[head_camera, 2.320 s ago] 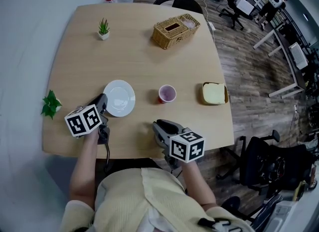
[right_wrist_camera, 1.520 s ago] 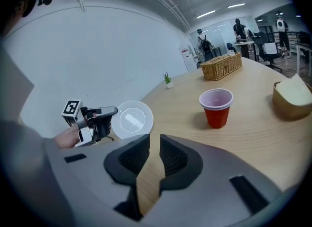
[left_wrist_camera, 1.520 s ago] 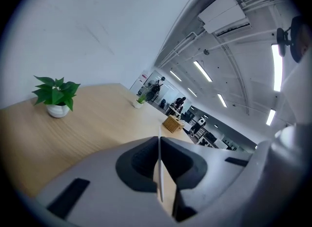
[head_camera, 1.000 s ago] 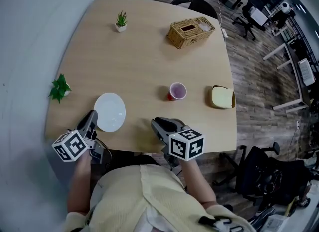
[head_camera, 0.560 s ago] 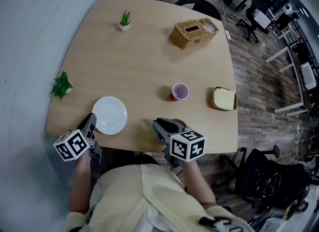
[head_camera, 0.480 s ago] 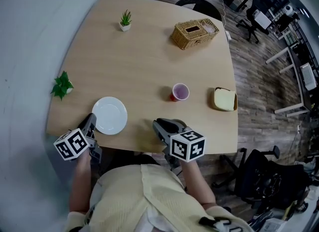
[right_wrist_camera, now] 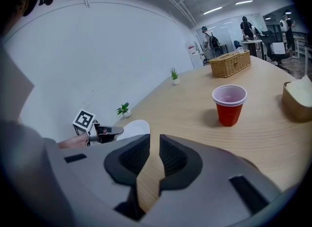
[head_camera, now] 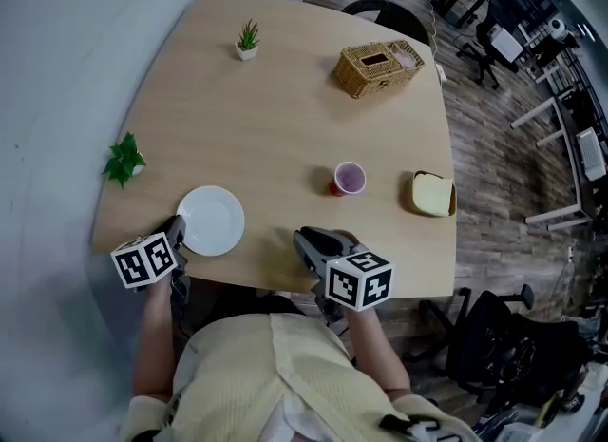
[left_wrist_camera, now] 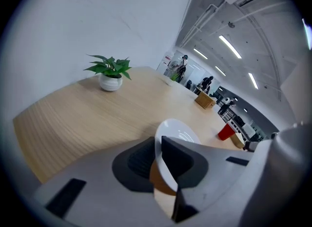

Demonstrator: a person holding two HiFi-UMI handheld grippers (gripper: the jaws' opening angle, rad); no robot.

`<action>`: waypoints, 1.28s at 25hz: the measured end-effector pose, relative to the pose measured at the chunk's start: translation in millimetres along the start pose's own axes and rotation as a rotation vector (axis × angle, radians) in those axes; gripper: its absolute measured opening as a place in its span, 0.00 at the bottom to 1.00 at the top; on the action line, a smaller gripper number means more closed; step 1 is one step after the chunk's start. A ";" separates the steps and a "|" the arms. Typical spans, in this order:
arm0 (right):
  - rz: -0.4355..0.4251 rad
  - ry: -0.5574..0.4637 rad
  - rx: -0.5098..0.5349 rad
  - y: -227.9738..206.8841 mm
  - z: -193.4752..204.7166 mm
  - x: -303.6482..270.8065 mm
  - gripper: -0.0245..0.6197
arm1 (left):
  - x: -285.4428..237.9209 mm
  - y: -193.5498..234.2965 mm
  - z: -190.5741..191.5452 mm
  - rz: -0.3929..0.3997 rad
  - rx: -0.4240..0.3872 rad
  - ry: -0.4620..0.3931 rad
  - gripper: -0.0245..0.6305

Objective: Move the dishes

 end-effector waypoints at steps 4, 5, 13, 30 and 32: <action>-0.005 -0.004 -0.002 2.7 0.0 -0.3 0.15 | -3.1 1.6 0.3 -0.025 -0.072 0.033 0.09; -0.005 -0.006 -0.003 3.0 -0.1 -0.3 0.15 | -3.5 1.4 0.2 -0.027 -0.092 0.036 0.10; -0.001 -0.005 -0.010 4.5 2.1 -0.8 0.15 | -8.8 -3.3 1.6 -0.044 -0.255 0.070 0.11; -0.022 -0.001 0.012 6.7 -3.3 -7.2 0.15 | 4.6 -17.9 -14.8 -0.080 -0.477 -0.065 0.11; -0.024 -0.003 0.018 7.3 -4.9 -7.6 0.15 | 10.3 -24.6 -21.3 -0.060 -0.472 -0.096 0.11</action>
Point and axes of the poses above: the fingertips, and each gripper's own axes: x backward along the fingers, y to its left, z out of its underside, the point moved 7 cm from there along x, backward along the fingers, and after that the axes turned 13 degrees about -y, right-handed, at the moved point
